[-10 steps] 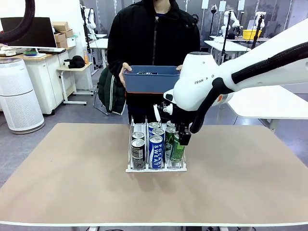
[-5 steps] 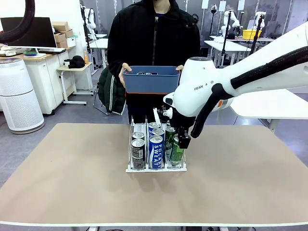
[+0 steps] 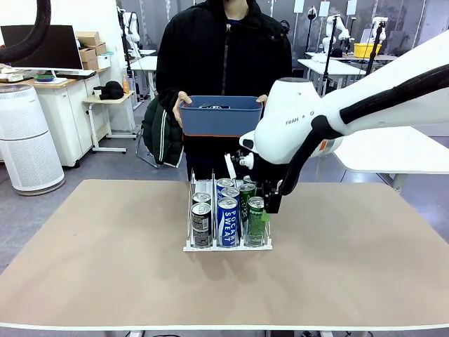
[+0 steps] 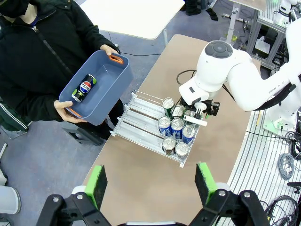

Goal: Fill the beverage cans into the dispenser.
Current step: Place the picked Sprite in the line of the Automatic Can Dispenser with the same cans, then pick up the Pepsi coke handed by the human.

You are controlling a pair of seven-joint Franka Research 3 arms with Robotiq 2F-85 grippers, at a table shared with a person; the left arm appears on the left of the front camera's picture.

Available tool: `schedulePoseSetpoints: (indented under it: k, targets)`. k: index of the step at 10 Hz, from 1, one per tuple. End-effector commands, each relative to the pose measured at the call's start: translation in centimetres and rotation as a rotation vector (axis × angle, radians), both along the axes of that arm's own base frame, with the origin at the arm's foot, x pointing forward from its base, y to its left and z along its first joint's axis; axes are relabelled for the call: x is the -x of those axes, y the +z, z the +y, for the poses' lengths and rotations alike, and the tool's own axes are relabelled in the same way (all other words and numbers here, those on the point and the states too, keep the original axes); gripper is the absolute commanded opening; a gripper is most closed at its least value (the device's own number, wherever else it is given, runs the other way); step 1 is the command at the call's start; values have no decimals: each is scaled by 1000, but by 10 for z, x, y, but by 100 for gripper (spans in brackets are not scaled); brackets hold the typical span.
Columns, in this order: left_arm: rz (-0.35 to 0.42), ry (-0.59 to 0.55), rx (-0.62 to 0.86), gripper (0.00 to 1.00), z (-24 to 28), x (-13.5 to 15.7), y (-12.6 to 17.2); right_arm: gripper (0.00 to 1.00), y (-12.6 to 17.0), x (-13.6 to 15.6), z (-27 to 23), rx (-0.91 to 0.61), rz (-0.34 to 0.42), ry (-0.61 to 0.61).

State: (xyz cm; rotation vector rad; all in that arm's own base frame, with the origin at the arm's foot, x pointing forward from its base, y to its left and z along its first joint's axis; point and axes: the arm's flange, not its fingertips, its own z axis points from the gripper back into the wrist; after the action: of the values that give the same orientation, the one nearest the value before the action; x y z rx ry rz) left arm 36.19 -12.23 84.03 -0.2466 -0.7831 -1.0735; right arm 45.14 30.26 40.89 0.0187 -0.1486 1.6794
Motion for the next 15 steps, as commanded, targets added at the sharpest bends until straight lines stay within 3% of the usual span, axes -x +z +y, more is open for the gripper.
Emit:
schedulePoseSetpoints:
  k: [1,4,8,15]
  targets:
    - [5,0,9,100,0,1,0,100,33,2,-9,-49,7,-24]
    - [5,0,9,100,0,1,0,100,71,6,-17,-73,4,-75]
    - [5,0,9,100,0,1,0,100,94,15,-23,-125,-22,-134]
    - [5,0,9,100,0,1,0,100,94,7,-19,-99,-32,-100]
